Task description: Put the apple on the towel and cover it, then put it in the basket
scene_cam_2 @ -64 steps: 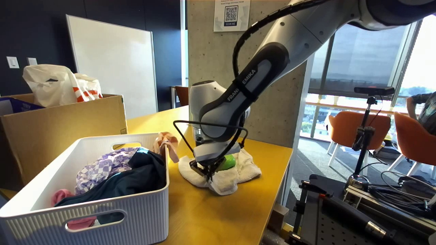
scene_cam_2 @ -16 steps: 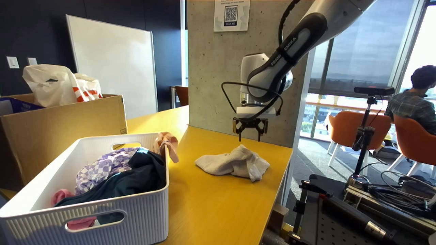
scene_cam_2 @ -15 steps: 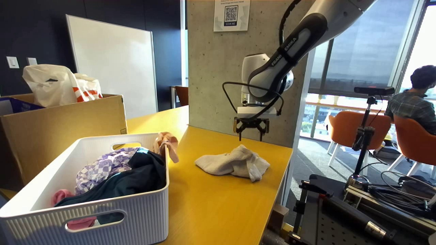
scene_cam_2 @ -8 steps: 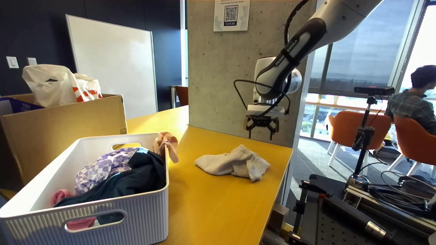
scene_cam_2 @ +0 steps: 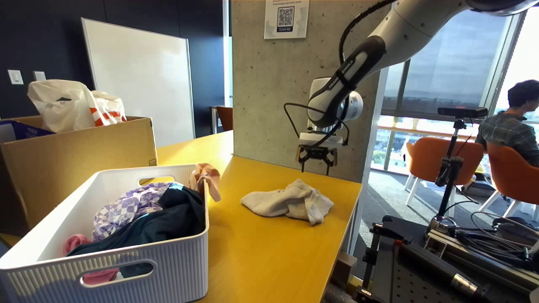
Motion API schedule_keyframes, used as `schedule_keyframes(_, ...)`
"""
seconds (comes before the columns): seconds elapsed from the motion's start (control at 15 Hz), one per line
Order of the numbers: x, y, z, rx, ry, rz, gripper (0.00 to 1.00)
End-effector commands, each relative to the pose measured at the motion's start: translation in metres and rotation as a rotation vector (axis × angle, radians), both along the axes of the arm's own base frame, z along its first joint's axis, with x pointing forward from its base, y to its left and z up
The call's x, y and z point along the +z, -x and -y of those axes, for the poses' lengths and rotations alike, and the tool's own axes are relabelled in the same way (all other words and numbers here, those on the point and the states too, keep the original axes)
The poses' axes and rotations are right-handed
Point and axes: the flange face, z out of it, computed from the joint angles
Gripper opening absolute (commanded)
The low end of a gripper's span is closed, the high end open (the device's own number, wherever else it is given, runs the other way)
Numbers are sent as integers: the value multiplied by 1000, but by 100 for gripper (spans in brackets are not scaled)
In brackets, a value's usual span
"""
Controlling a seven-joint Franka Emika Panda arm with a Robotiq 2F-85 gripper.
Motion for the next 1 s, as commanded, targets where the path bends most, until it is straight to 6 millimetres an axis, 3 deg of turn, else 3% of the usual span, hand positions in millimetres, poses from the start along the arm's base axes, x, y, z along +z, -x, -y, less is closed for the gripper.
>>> schedule_keyframes(0.0, -22, -22, 8, 5, -15, 5, 100)
schedule_keyframes(0.73, -72, -66, 8, 42, 22, 8, 100)
schedule_keyframes(0.8, -74, -69, 8, 46, 25, 9, 96)
schedule_keyframes(0.87, -76, -71, 7, 48, 25, 10, 73)
schedule_keyframes(0.93, -77, -73, 7, 51, 27, 11, 71)
